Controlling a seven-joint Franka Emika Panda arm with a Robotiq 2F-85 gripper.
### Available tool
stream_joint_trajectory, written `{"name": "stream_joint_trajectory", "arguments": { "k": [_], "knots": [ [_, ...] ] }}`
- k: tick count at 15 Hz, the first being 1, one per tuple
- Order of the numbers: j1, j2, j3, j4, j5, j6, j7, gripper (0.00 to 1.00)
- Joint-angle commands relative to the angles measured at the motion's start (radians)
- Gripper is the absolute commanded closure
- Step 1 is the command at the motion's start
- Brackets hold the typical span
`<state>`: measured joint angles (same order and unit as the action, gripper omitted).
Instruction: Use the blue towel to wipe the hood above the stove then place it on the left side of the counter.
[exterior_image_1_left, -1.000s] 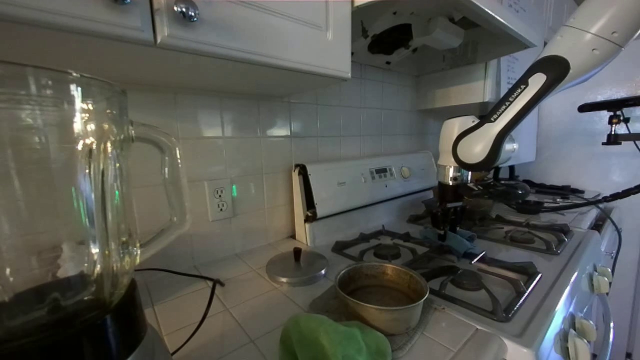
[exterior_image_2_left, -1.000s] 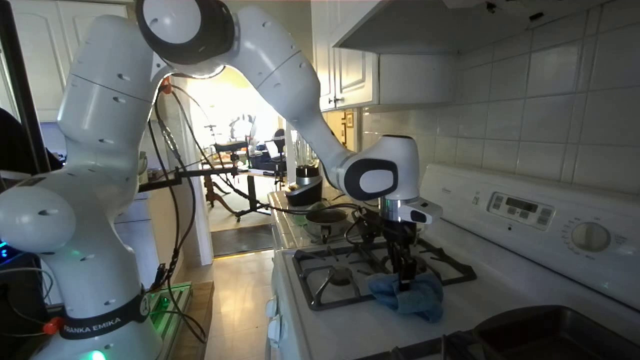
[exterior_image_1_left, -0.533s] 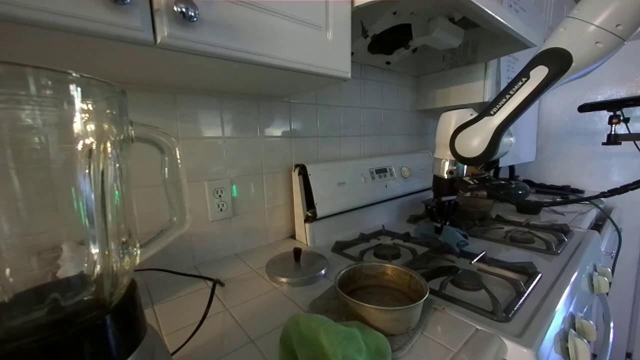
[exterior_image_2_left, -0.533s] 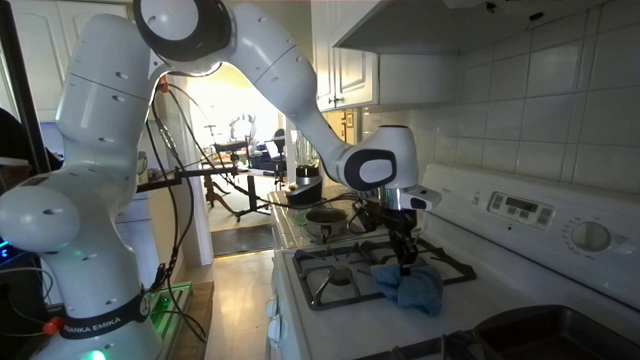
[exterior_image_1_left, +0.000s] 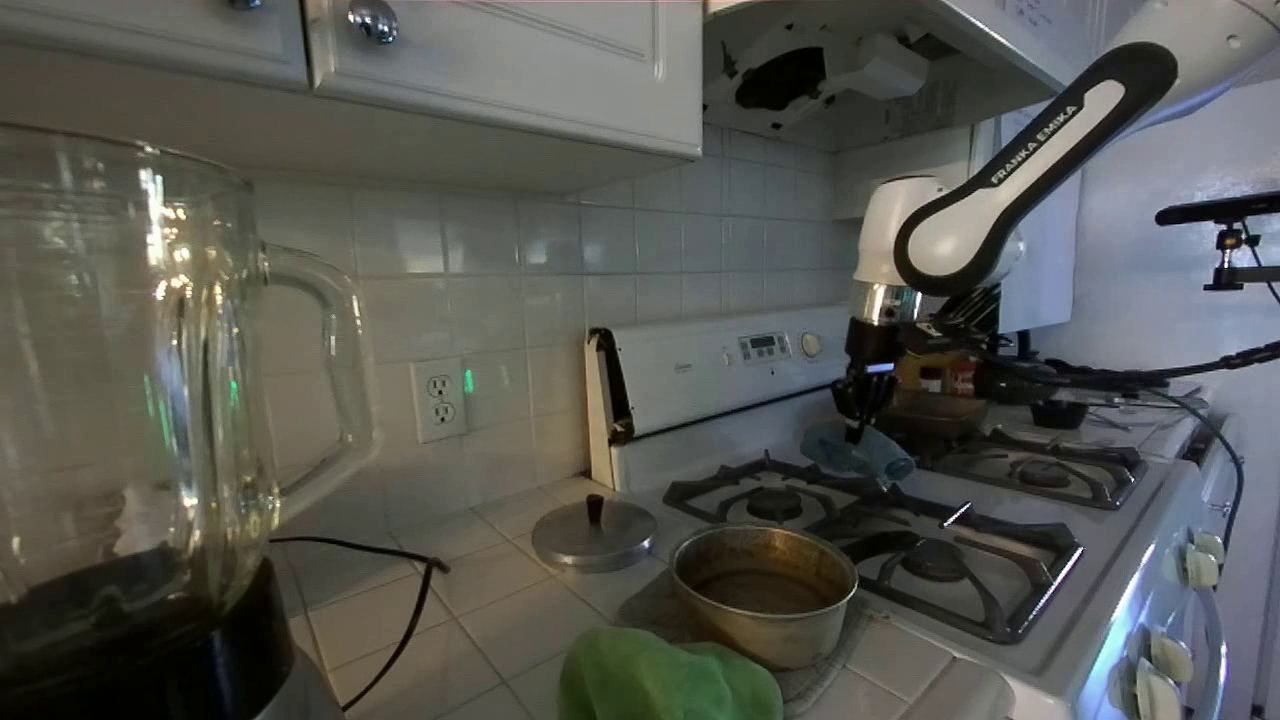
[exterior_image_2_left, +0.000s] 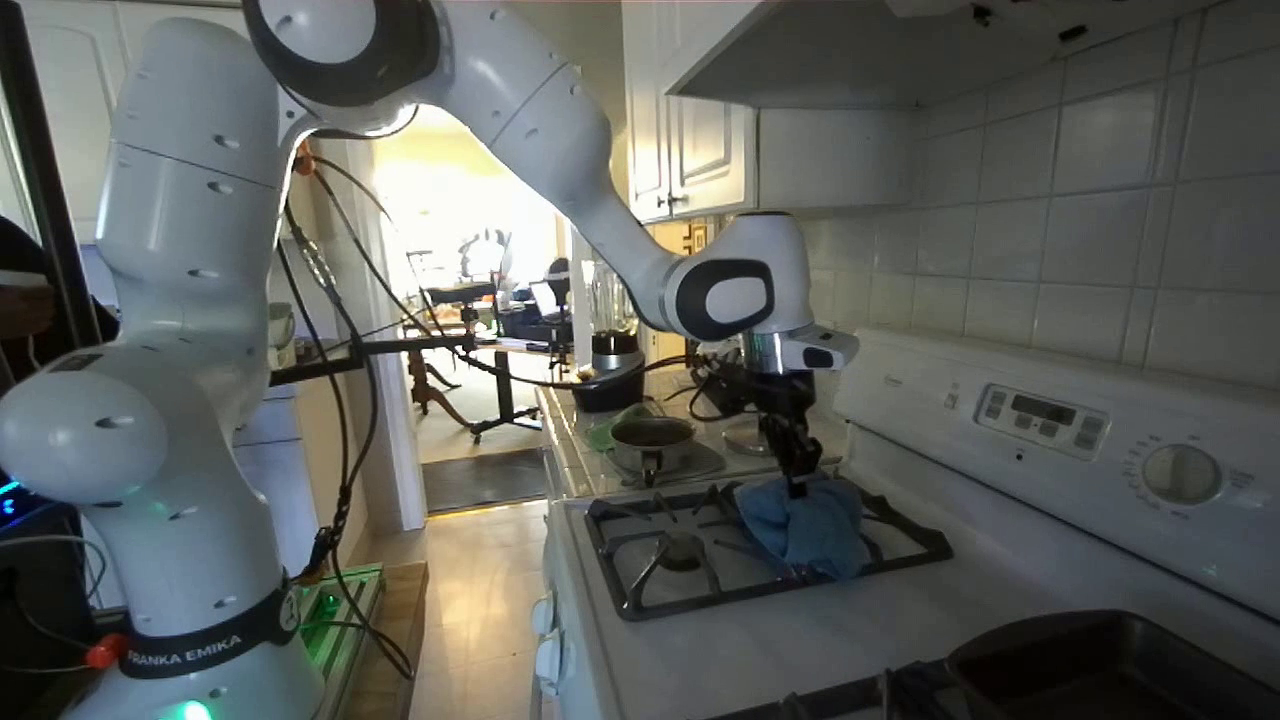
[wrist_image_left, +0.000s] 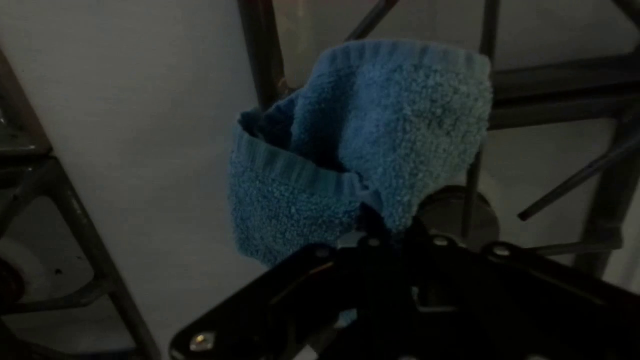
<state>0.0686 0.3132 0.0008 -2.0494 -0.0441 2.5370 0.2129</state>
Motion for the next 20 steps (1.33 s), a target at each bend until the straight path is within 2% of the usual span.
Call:
{"name": "stream_joint_trajectory", "arguments": {
  "k": [1,8,20],
  "knots": [
    [0.017,-0.076,0.040,-0.021,0.018,-0.064,-0.059,0.97],
    [0.054,-0.101,0.121,0.033,0.027,-0.170,-0.158,0.97],
    [0.121,0.063,0.213,0.258,-0.002,-0.280,-0.391,0.97]
  ]
}}
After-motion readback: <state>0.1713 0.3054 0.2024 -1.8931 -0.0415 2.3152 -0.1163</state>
